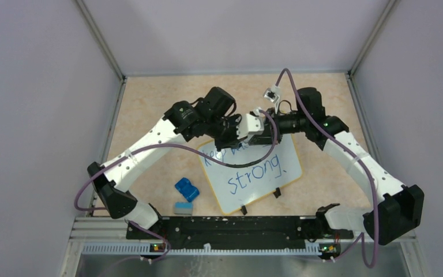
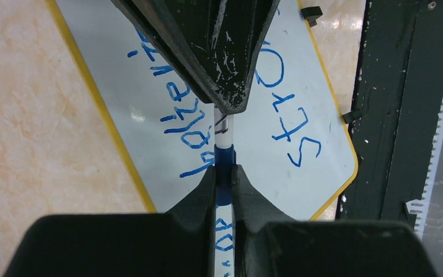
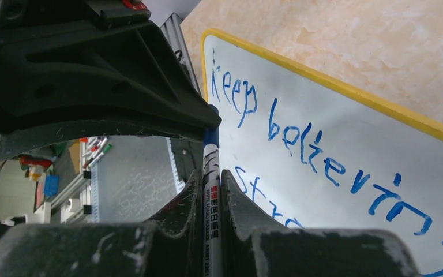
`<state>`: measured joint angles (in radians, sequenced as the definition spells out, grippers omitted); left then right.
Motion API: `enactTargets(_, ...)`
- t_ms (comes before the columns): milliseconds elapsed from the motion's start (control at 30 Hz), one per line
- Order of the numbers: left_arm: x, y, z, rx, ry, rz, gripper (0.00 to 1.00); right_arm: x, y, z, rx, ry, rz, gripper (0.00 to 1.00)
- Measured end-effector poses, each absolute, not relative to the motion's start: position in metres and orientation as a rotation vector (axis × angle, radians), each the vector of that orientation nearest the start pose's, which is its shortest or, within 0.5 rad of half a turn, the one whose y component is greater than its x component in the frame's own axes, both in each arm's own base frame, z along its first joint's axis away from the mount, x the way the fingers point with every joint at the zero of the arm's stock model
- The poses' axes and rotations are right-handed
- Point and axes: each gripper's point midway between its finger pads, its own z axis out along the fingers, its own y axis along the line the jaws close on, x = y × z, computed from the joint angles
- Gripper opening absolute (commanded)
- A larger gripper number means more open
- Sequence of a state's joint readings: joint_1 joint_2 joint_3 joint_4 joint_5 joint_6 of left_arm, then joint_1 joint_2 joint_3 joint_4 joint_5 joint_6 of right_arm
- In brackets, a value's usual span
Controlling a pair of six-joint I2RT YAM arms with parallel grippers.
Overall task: Write a sentence on the whiteboard
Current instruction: Insert the whiteboard marker into the whiteboard.
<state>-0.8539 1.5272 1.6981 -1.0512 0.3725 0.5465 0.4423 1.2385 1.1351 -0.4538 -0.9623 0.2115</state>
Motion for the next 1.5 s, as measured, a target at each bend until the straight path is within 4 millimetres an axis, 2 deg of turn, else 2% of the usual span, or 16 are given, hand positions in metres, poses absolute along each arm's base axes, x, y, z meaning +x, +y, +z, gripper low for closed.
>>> enactTargets(133,0.208,-0.306,0.262,1.729,1.777,-0.541,0.06,0.21,0.265,0.271,-0.829,2.008,1.415,0.0)
enactTargets(333,0.212,-0.305,0.267,1.717,1.771,-0.499,0.34,0.213,0.266,0.274,-0.832,1.984,1.41,0.0)
enactTargets(433,0.214,-0.317,0.277,1.695,1.713,-0.519,0.51,0.213,0.268,0.276,-0.838,1.972,1.412,0.0)
enactTargets(500,0.213,-0.321,0.285,1.68,1.676,-0.537,0.58,0.213,0.268,0.277,-0.838,1.969,1.412,0.0)
enactTargets(633,0.207,-0.319,0.306,1.636,1.623,-0.587,0.64,0.214,0.268,0.277,-0.839,1.964,1.411,0.0)
enactTargets(733,0.209,-0.305,0.321,1.579,1.606,-0.632,0.69,0.214,0.268,0.277,-0.839,1.964,1.413,0.0)
enactTargets(833,0.218,-0.284,0.323,1.516,1.626,-0.654,0.69,0.212,0.268,0.278,-0.843,1.96,1.419,0.0)
enactTargets(900,0.223,-0.269,0.317,1.486,1.66,-0.653,0.69,0.21,0.268,0.28,-0.851,1.953,1.428,0.0)
enactTargets(967,0.221,-0.263,0.309,1.483,1.688,-0.68,0.69,0.208,0.267,0.282,-0.86,1.944,1.437,0.0)
enactTargets(1133,0.217,-0.258,0.287,1.49,1.744,-0.752,0.67,0.201,0.268,0.287,-0.885,1.922,1.472,0.0)
enactTargets(1500,0.196,-0.265,0.273,1.536,1.743,-0.903,0.59,0.193,0.27,0.291,-0.916,1.9,1.52,0.0)
